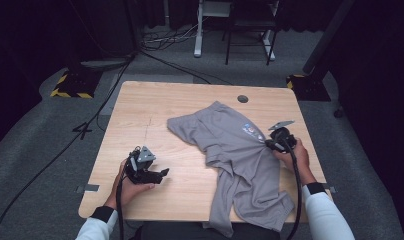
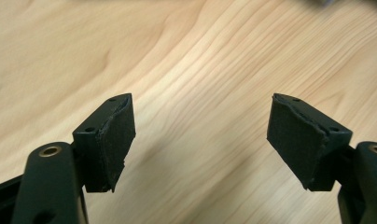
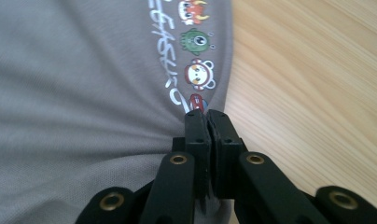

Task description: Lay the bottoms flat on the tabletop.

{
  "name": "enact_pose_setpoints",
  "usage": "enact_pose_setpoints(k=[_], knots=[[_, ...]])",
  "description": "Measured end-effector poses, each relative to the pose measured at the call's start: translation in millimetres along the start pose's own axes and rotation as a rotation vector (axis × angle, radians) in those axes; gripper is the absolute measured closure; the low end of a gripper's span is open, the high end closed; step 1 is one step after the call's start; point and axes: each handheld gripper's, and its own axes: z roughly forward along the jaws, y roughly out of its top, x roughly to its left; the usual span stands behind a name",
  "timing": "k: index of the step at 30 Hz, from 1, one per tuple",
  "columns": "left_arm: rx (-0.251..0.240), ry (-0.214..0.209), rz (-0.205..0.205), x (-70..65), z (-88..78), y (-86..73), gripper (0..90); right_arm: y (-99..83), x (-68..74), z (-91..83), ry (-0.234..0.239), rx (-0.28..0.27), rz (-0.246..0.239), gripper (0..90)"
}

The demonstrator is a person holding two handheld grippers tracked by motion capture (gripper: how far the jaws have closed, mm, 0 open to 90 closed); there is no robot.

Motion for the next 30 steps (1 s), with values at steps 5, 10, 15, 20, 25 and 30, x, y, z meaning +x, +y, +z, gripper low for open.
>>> enact_pose_setpoints(k=[5,10,15,20,25,30], knots=[[0.016,0.000,0.008,-5.0,-3.0,-7.8,22.2,-16.3,-29.9,-9.1,-0.091,0.040,0.055,73.9],[0.036,-0.005,0.032,-12.8,-4.0,-16.8,18.8,-1.8,-11.6,-19.6,-0.088,-0.050,-0.025,59.6],[0.015,-0.010,0.044,-13.1,-4.3,-20.7,17.4,39.0,44.5,-30.3,0.141,-0.214,-0.129,54.3],[0.017,-0.018,0.048,-12.1,-4.1,-20.6,16.9,77.9,106.9,-11.9,0.297,-0.238,-0.271,60.0],[0.018,-0.017,0.055,-11.8,-4.4,-20.6,17.2,102.3,150.9,16.3,0.301,-0.167,-0.361,57.3],[0.017,-0.020,0.050,-12.1,-4.2,-20.8,17.2,113.8,166.7,45.9,0.260,-0.093,-0.372,55.8]])
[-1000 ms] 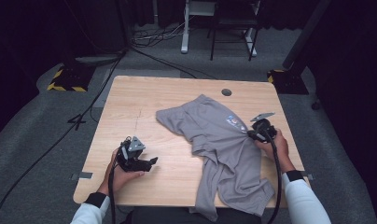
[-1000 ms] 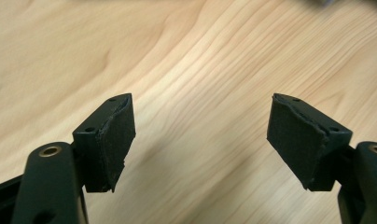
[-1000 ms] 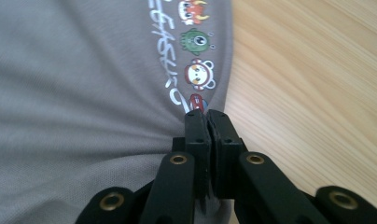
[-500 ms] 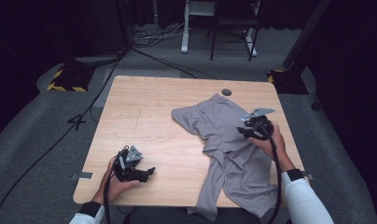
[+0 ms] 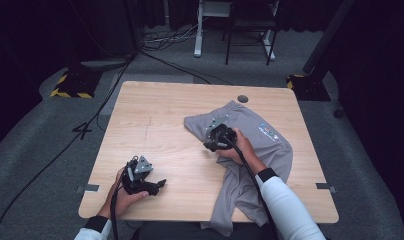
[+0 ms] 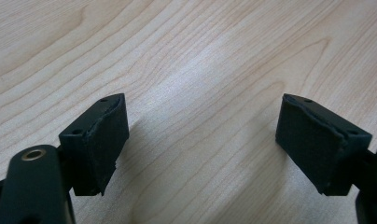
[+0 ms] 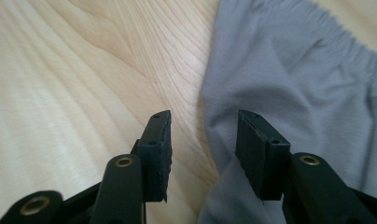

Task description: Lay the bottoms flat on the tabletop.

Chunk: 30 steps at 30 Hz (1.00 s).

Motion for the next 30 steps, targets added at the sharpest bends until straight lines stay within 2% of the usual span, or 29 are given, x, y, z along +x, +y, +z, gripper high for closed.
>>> enact_pose_setpoints(k=[2,3,8,10,14,17,19,22,24,26,27,28,29,30], knots=[[0.001,0.000,0.003,0.2,0.0,0.1,17.2,2.5,-0.2,7.4,-0.024,0.022,0.004,59.6],[0.001,0.000,0.003,0.2,0.0,0.1,17.3,4.6,-2.2,9.8,-0.016,0.023,0.029,61.2],[-0.001,0.001,0.004,0.0,0.3,0.4,17.2,9.3,-8.3,13.0,-0.062,0.055,0.061,85.7],[0.000,0.001,0.004,-0.1,0.3,0.3,17.3,9.4,-9.7,10.8,-0.071,0.054,0.060,87.4],[-0.002,0.004,0.001,-0.5,1.1,1.1,17.2,10.6,-11.1,-13.9,-0.041,-0.055,0.098,87.9],[0.001,0.006,0.003,-1.2,3.2,3.5,17.1,6.6,-17.1,-44.6,-0.060,-0.132,0.108,87.8],[0.000,0.006,-0.001,-2.6,5.2,5.6,17.0,-1.5,-25.7,-68.9,-0.060,-0.190,0.149,87.9],[0.001,0.001,0.006,-6.6,10.4,11.0,17.0,-23.6,-41.2,-106.3,-0.116,-0.255,0.209,87.8],[0.001,0.000,0.007,-10.3,14.2,15.2,17.1,-40.2,-50.9,-122.6,-0.168,-0.262,0.246,87.7],[0.010,-0.009,0.021,-16.0,19.9,23.6,18.2,-64.4,-62.9,-137.5,-0.159,-0.289,0.317,87.6],[0.011,-0.008,0.024,-18.9,22.0,27.6,20.5,-80.0,-68.7,-144.5,-0.183,-0.282,0.347,87.6],[-0.003,-0.005,0.040,-24.1,25.4,35.8,21.4,-89.8,-71.1,-148.4,-0.189,-0.287,0.372,87.6],[-0.014,-0.019,0.038,-27.8,27.4,41.3,21.5,-106.9,-75.0,-152.8,-0.182,-0.286,0.411,87.6],[-0.034,-0.037,0.041,-33.4,31.1,49.5,22.1,-116.2,-76.3,-154.0,-0.189,-0.267,0.435,87.5]])
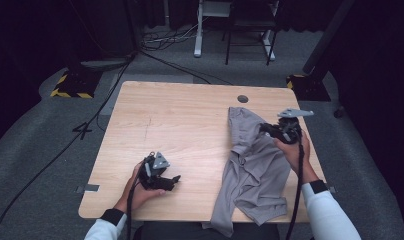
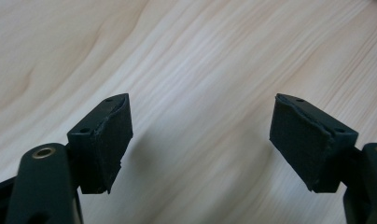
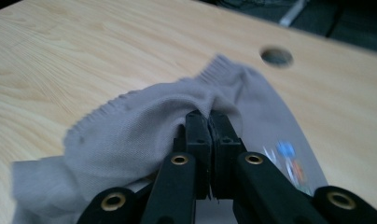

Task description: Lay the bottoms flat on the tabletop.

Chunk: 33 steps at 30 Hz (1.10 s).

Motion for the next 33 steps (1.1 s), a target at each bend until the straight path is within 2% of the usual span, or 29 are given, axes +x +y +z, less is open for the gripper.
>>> enact_pose_setpoints(k=[2,3,4,5,8,10,11,12,15,17,18,19,21,22,24,25,26,28,30,32,33], knots=[[-0.015,-0.025,0.030,-14.0,9.9,18.6,22.7,-20.1,-12.9,-4.9,-0.026,0.037,0.025,87.5],[-0.024,-0.047,0.047,-27.9,19.4,32.0,23.3,-30.2,-18.3,-5.1,-0.038,0.063,0.039,87.6],[-0.026,-0.063,0.061,-34.6,24.5,38.2,23.6,-44.3,-25.0,-4.5,-0.055,0.107,0.048,87.6],[-0.024,-0.074,0.064,-41.8,30.0,43.8,23.9,-50.5,-28.1,-4.2,-0.064,0.125,0.054,87.5],[-0.008,-0.130,0.102,-67.6,52.7,61.4,24.6,-64.7,-36.6,-1.9,-0.058,0.197,0.084,85.6],[0.017,-0.115,0.139,-83.9,66.7,70.1,24.9,-69.6,-37.6,-2.9,-0.075,0.210,0.077,82.7],[0.018,-0.124,0.139,-88.2,71.2,72.7,25.0,-71.7,-38.0,-3.4,-0.074,0.215,0.072,75.4],[0.021,-0.132,0.138,-91.5,75.0,74.9,25.0,-72.7,-37.7,-3.9,-0.080,0.221,0.066,72.6],[0.044,-0.111,0.153,-99.1,82.0,78.9,25.3,-72.3,-37.0,-9.3,-0.063,0.200,0.041,58.1],[0.045,-0.119,0.151,-101.5,84.5,79.1,26.6,-66.4,-32.6,-16.7,-0.076,0.171,0.020,49.9],[0.058,-0.104,0.158,-102.7,85.9,79.4,27.7,-61.6,-28.8,-20.7,-0.051,0.143,0.005,47.1],[0.066,-0.091,0.159,-103.4,87.5,79.5,29.2,-56.2,-23.5,-25.0,-0.036,0.119,-0.022,46.6],[0.061,-0.110,0.124,-101.7,90.7,79.0,32.3,-45.2,-11.4,-29.4,-0.048,0.077,-0.077,42.8],[0.063,-0.122,0.102,-99.7,92.2,79.8,33.0,-39.9,-5.2,-29.5,-0.017,0.061,-0.102,42.2],[0.062,-0.112,0.095,-98.2,92.8,81.0,35.9,-30.6,9.1,-25.4,-0.011,0.045,-0.159,39.8],[0.061,-0.115,0.095,-97.6,93.1,81.8,38.1,-27.0,15.5,-21.1,0.022,0.037,-0.178,39.9],[0.067,-0.116,0.097,-97.2,92.6,82.7,42.4,-24.4,21.2,-14.4,0.056,0.049,-0.198,39.3],[0.066,-0.138,0.114,-96.7,92.0,83.7,54.9,-21.5,30.8,4.2,0.085,0.108,-0.215,37.7],[0.068,-0.152,0.136,-97.8,91.1,84.0,68.1,-21.2,35.9,24.0,0.081,0.201,-0.227,33.5],[0.069,-0.157,0.161,-97.4,91.6,85.0,81.3,-22.4,36.6,37.6,0.089,0.278,-0.214,38.1],[0.068,-0.144,0.174,-97.2,91.5,85.0,86.1,-22.7,36.3,41.5,0.077,0.307,-0.225,41.2]])
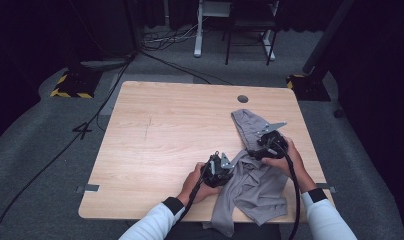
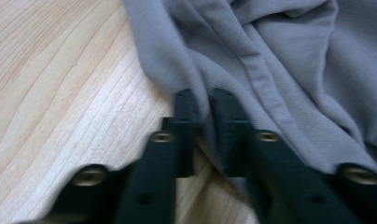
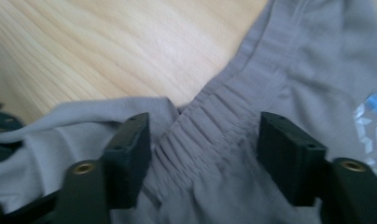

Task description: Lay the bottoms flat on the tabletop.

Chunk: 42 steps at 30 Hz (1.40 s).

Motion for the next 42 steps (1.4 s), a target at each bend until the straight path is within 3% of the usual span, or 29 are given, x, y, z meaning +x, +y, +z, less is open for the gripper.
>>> enact_pose_setpoints(k=[2,4,6,10,12,14,18,20,22,24,27,28,30,32,34,36,37,40,42], knots=[[-0.002,0.019,0.003,3.0,-1.2,-1.7,88.0,-0.5,-0.1,2.2,-0.020,0.016,-0.025,61.7],[-0.006,0.039,-0.024,11.1,-6.6,-6.5,88.3,-2.0,-1.7,0.7,-0.049,0.018,-0.033,69.9],[-0.021,0.068,-0.032,20.7,-16.4,-11.3,88.4,-3.3,-6.9,-4.1,-0.089,-0.021,-0.001,75.2],[-0.061,0.155,-0.071,49.3,-55.7,-17.8,88.4,-5.6,-22.8,-26.9,-0.130,-0.189,0.131,76.1],[-0.100,0.228,-0.085,62.8,-84.7,-17.3,88.4,-5.7,-29.5,-40.6,-0.140,-0.277,0.197,76.5],[-0.150,0.275,-0.106,72.5,-111.3,-17.2,88.4,-4.6,-33.1,-52.7,-0.146,-0.354,0.252,76.6],[-0.186,0.370,-0.101,83.7,-155.3,-23.7,88.4,-0.5,-32.0,-63.3,-0.188,-0.424,0.277,76.4],[-0.180,0.374,-0.096,85.2,-167.1,-32.9,88.3,-0.3,-33.6,-64.2,-0.226,-0.442,0.300,76.3],[-0.143,0.392,-0.073,82.9,-170.5,-43.4,88.3,-2.2,-39.1,-60.2,-0.235,-0.441,0.329,75.9],[-0.110,0.378,-0.068,78.8,-168.2,-59.1,88.2,-5.9,-45.6,-54.3,-0.250,-0.428,0.359,75.6],[-0.033,0.313,-0.039,68.7,-157.4,-83.9,87.8,-12.1,-55.3,-43.4,-0.246,-0.388,0.405,74.1],[-0.030,0.233,-0.039,63.3,-152.9,-93.6,87.1,-14.3,-57.7,-39.5,-0.242,-0.380,0.419,72.6],[-0.016,0.164,-0.020,52.2,-147.1,-103.5,81.5,-17.2,-61.4,-32.8,-0.259,-0.350,0.430,69.4],[-0.015,0.065,0.004,41.1,-143.9,-108.6,69.6,-18.8,-63.7,-28.1,-0.263,-0.323,0.426,64.6],[-0.006,0.073,-0.015,34.1,-143.5,-108.1,57.0,-20.0,-65.2,-25.2,-0.251,-0.298,0.429,52.7],[-0.046,0.075,-0.071,35.3,-147.4,-106.8,38.2,-22.0,-65.0,-27.2,-0.226,-0.300,0.406,43.0],[-0.082,0.106,-0.102,39.0,-150.8,-106.1,33.9,-23.3,-65.0,-28.8,-0.208,-0.307,0.392,40.5],[-0.139,0.170,-0.141,56.2,-156.8,-103.8,27.5,-30.9,-64.3,-37.9,-0.174,-0.323,0.350,38.5],[-0.138,0.202,-0.155,73.9,-154.0,-100.1,28.6,-37.8,-64.5,-41.9,-0.147,-0.313,0.353,38.7]])
